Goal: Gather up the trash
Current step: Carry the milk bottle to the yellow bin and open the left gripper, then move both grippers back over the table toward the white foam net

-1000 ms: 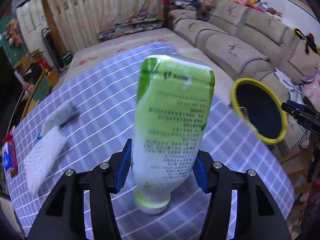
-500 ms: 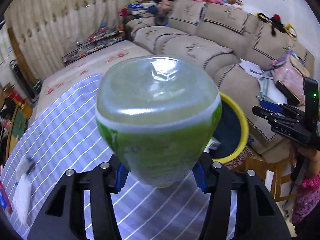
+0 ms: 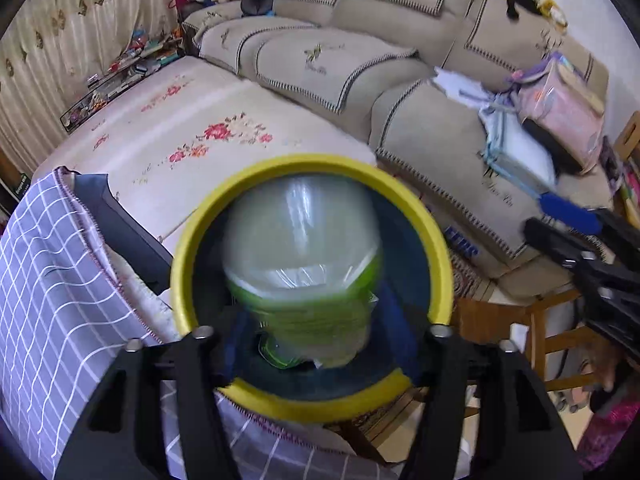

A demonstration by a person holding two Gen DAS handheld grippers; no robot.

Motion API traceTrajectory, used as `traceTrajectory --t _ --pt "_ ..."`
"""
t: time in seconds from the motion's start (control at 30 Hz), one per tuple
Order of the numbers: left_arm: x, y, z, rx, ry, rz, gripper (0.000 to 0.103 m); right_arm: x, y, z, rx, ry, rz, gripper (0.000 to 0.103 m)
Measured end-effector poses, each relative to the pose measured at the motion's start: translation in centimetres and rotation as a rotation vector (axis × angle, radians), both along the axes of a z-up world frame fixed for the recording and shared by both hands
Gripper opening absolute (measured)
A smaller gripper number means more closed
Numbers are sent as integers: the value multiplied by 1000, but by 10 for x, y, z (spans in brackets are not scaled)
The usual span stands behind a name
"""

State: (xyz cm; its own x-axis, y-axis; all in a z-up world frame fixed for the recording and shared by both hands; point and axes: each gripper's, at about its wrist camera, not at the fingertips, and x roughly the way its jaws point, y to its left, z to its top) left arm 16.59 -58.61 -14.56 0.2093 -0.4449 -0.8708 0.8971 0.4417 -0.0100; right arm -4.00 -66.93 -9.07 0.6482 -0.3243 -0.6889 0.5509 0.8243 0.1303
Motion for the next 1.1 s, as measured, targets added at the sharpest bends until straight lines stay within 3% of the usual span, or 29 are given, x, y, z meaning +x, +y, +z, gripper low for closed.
traceTrajectory --t 0.07,0.27,0.4,0.57,0.73,0.87,1.1 --pt "2 -2 0 -4 -17 21 78 -2 -2 0 1 0 -7 50" --pt "11 43 38 -117 -48 92 83 -2 2 1 9 -7 5 51" --pt "13 120 71 -233 -73 192 86 10 15 0 13 -5 46 51" --pt "3 238 91 -309 -133 344 91 44 47 6 7 -2 151 51" --pt "-11 362 91 -281 -221 574 91 100 109 21 -11 -9 340 51" --pt "-22 451 87 -268 -226 752 91 151 175 34 -10 -13 514 51" --pt "-30 548 67 -273 -195 921 91 238 305 46 -9 10 786 51"
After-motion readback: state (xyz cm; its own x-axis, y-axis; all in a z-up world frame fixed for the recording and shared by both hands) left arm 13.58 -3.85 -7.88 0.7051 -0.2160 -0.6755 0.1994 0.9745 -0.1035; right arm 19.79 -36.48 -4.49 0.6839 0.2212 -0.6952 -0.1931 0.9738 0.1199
